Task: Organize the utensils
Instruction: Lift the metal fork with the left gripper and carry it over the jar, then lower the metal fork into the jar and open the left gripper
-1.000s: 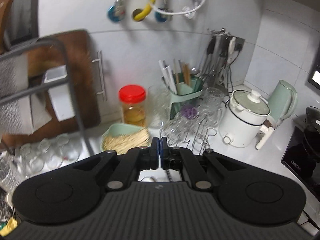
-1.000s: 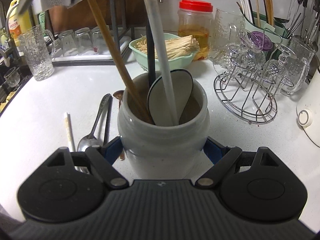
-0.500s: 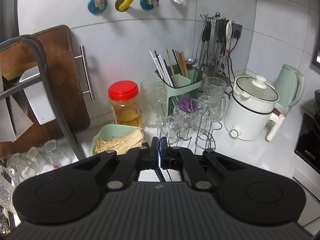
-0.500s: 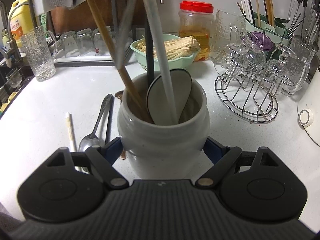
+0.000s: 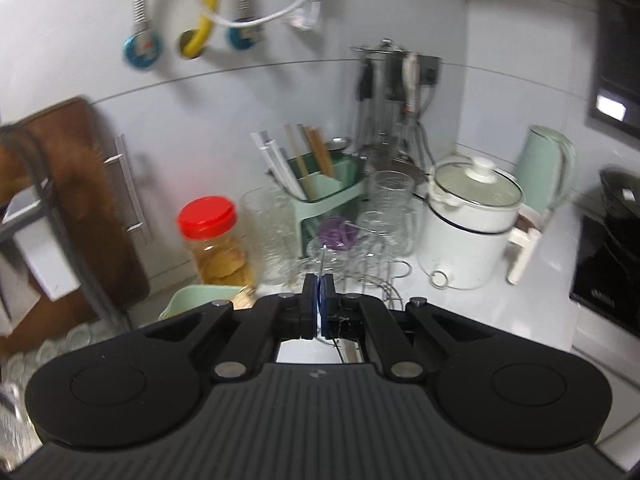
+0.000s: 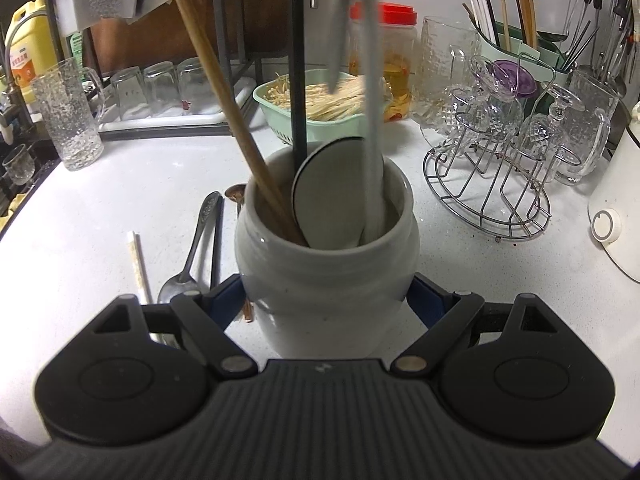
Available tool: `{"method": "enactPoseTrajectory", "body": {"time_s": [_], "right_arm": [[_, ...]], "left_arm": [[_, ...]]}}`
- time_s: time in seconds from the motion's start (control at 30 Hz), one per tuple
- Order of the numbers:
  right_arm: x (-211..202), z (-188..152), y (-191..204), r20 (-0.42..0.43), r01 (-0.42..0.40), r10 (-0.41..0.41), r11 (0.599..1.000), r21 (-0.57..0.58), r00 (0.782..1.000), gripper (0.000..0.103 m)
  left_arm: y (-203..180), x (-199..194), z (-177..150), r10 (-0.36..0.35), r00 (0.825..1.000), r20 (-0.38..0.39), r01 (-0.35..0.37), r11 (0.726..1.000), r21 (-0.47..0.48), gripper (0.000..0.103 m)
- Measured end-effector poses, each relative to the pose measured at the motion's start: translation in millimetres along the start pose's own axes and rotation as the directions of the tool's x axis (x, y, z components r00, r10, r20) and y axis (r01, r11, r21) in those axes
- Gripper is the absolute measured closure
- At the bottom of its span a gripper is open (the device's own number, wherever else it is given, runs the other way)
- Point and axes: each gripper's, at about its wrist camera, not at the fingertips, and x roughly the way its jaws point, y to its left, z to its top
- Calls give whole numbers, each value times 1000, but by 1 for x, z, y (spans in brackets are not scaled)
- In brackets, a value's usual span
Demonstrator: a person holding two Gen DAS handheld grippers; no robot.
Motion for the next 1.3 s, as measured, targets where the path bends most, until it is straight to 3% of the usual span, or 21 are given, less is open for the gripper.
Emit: {"method": "enactPoseTrajectory", "body": {"time_s": [0.17, 0.37, 0.67, 0.8, 1.03, 1.2, 1.3], "right_arm": [[0, 0, 1, 3, 3, -3, 1000, 3, 1000, 14], [-1, -1, 1, 7, 5, -5, 1000, 8, 1000, 14], [0, -1, 2, 9, 7, -7, 1000, 10, 1000, 14], [0, -1, 2, 10, 7, -7, 1000, 10, 1000, 14], [0, 0, 2, 11, 5, -6, 1000, 8, 1000, 14], [0, -1, 2, 21, -2, 2, 1000, -2, 1000, 14], [1, 0, 1, 24, -8, 8, 1000, -10, 1000, 14]], "left_arm": [[-8, 5, 3, -37, 999, -12, 38, 998, 50, 102], [-6, 18, -4, -15, 999, -40, 17, 998, 61, 102], [6, 30, -23, -14, 999, -52, 14, 1000, -6, 102], [5, 37, -30, -2, 995, -99, 1, 1000, -12, 102], [0, 37, -36, -14, 978, -208, 11, 1000, -15, 102], [3, 42, -41, -117, 936, -333, 97, 992, -77, 100], [2, 45, -45, -112, 923, -369, 93, 993, -68, 100]]}}
